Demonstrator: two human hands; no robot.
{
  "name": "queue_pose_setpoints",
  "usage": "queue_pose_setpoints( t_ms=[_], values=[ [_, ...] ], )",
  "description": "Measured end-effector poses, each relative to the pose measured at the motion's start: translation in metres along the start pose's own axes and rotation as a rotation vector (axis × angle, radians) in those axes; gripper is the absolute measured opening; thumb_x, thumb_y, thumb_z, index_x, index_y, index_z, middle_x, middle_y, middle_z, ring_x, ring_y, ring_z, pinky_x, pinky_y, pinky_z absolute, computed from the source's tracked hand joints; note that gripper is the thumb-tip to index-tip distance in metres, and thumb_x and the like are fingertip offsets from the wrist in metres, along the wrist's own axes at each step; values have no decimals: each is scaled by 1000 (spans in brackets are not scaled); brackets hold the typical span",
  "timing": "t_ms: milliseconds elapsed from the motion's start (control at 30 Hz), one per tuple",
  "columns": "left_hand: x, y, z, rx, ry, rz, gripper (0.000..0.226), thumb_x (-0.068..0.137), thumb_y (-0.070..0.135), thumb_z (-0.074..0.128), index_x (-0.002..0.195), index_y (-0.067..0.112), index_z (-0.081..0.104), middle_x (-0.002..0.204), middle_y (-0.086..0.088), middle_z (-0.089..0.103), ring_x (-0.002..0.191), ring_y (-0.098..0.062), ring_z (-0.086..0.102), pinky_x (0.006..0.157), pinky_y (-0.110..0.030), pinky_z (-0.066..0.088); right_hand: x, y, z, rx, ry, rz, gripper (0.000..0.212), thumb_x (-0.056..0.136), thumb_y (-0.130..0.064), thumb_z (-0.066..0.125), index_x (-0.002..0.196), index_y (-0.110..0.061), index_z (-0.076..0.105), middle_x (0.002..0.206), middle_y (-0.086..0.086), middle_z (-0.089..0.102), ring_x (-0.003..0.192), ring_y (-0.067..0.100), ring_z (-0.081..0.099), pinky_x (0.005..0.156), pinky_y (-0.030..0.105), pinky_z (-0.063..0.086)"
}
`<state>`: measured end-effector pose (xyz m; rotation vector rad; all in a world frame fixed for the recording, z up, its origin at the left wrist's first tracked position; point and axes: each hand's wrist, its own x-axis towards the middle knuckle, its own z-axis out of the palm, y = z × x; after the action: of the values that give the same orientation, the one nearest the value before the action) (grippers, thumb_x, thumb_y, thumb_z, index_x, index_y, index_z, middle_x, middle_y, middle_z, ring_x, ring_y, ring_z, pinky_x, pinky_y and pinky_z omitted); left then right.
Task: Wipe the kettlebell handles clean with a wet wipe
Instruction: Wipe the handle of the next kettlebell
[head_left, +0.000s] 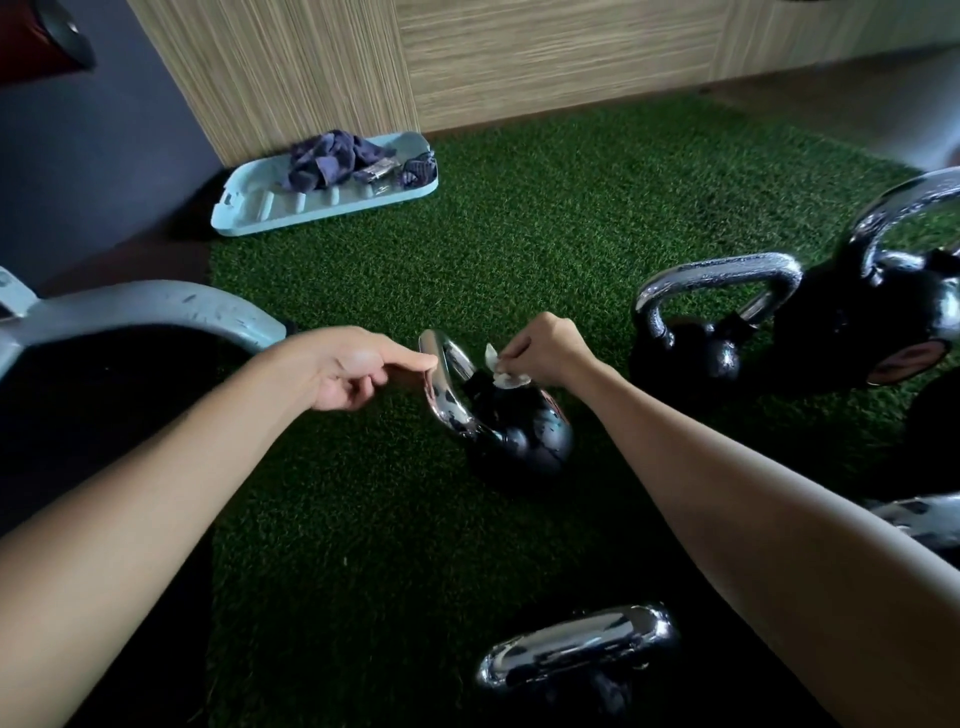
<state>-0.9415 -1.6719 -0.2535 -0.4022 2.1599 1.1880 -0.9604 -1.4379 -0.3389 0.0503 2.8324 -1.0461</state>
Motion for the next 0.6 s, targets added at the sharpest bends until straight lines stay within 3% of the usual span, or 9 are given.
queue_pose_setpoints(
  t_ms=[67, 100, 167, 233, 333, 433, 500, 533, 600],
  values=[
    [5, 17, 0, 87, 17, -62, 23, 72, 29, 86, 82, 14, 71, 78, 4, 59, 52, -2, 32, 36, -11, 27, -8, 5, -13, 68, 40, 111, 22, 77, -26, 88, 96, -18, 82, 89, -7, 76, 70, -2, 61, 56, 11, 45],
    [7, 26, 2, 144, 26, -86, 20, 74, 30, 86, 72, 17, 70, 72, 6, 59, 51, -1, 32, 36, -10, 26, -13, 8, -19, 90, 45, 156, 19, 77, -25, 88, 94, -17, 82, 87, -7, 75, 72, -1, 63, 60, 14, 49],
    [10, 42, 9, 240, 21, -92, 31, 80, 31, 83, 54, 17, 73, 65, 8, 66, 52, 0, 32, 38, -9, 23, -26, 15, -27, 103, 65, 229, 13, 78, -25, 83, 87, -16, 83, 86, -7, 78, 80, 3, 69, 75, 22, 59],
    [17, 60, 16, 276, 15, -65, 39, 83, 28, 80, 48, 16, 72, 67, 6, 69, 56, 0, 32, 40, -9, 22, -38, 23, -35, 117, 145, 271, 14, 76, -27, 81, 84, -16, 83, 85, -4, 79, 81, 5, 72, 79, 26, 61],
    [23, 89, 30, 433, 46, -17, 16, 85, 24, 79, 77, 13, 69, 94, 2, 65, 58, -5, 25, 47, -15, 23, -54, 36, -51, 171, 218, 297, 18, 74, -23, 86, 89, -12, 83, 90, 2, 80, 85, 10, 73, 75, 25, 59],
    [25, 117, 55, 761, 7, 143, 24, 87, 22, 76, 110, 15, 73, 119, -7, 65, 57, -10, 29, 48, -21, 24, -67, 43, -66, 190, 272, 344, 24, 73, -33, 82, 82, -10, 81, 81, 1, 78, 83, 12, 74, 76, 26, 61],
    [21, 131, 74, 924, -27, 303, 32, 85, 20, 79, 116, 25, 75, 118, -5, 70, 66, -15, 49, 57, -25, 39, -76, 45, -71, 165, 314, 378, 29, 73, -38, 76, 68, -10, 73, 67, -4, 71, 73, 11, 71, 63, 21, 55],
    [17, 134, 81, 984, -29, 378, 36, 83, 21, 82, 118, 29, 75, 116, 0, 72, 78, -16, 60, 69, -28, 47, -80, 46, -73, 157, 335, 399, 31, 73, -39, 75, 61, -11, 66, 61, -5, 66, 65, 10, 67, 55, 19, 48],
    [12, 134, 87, 1077, -58, 520, 44, 79, 26, 85, 121, 34, 73, 115, 11, 74, 97, -10, 66, 84, -24, 49, -89, 48, -76, 131, 358, 436, 40, 74, -45, 73, 55, -13, 58, 54, -7, 60, 58, 9, 62, 45, 16, 36]
  ],
)
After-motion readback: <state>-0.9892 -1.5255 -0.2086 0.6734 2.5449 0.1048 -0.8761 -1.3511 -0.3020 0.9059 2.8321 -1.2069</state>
